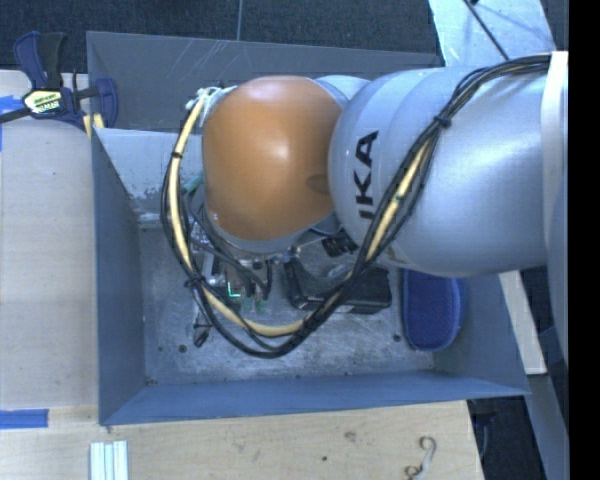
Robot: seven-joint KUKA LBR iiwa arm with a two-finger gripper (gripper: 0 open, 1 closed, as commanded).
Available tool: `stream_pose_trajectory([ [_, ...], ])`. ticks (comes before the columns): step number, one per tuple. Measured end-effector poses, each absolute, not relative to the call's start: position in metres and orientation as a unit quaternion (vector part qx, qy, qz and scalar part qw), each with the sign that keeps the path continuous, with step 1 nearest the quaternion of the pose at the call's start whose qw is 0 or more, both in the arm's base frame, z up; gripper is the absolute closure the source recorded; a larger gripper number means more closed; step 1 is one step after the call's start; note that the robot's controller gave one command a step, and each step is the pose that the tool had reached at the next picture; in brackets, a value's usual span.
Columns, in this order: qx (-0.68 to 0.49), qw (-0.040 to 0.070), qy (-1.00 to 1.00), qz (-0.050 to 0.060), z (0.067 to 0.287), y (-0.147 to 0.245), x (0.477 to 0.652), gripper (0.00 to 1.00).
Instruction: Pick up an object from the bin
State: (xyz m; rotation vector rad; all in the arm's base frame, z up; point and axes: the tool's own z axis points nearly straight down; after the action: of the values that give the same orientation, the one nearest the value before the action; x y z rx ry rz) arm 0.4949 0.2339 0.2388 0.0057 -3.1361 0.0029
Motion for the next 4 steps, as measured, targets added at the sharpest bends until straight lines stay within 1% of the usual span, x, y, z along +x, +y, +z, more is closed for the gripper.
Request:
stream_pose_trajectory([
  [1, 0.160, 0.002, -0.987, 0.001, 0.078, 0.157, 0.567, 0.00],
  [2, 0.157, -0.002, -0.988, 0.001, 0.070, 0.123, 0.591, 0.00],
  [3, 0.157, -0.003, -0.988, -0.001, 0.072, 0.126, 0.591, 1.00],
  [4, 0.160, -0.003, -0.987, -0.001, 0.105, 0.160, 0.570, 1.00],
])
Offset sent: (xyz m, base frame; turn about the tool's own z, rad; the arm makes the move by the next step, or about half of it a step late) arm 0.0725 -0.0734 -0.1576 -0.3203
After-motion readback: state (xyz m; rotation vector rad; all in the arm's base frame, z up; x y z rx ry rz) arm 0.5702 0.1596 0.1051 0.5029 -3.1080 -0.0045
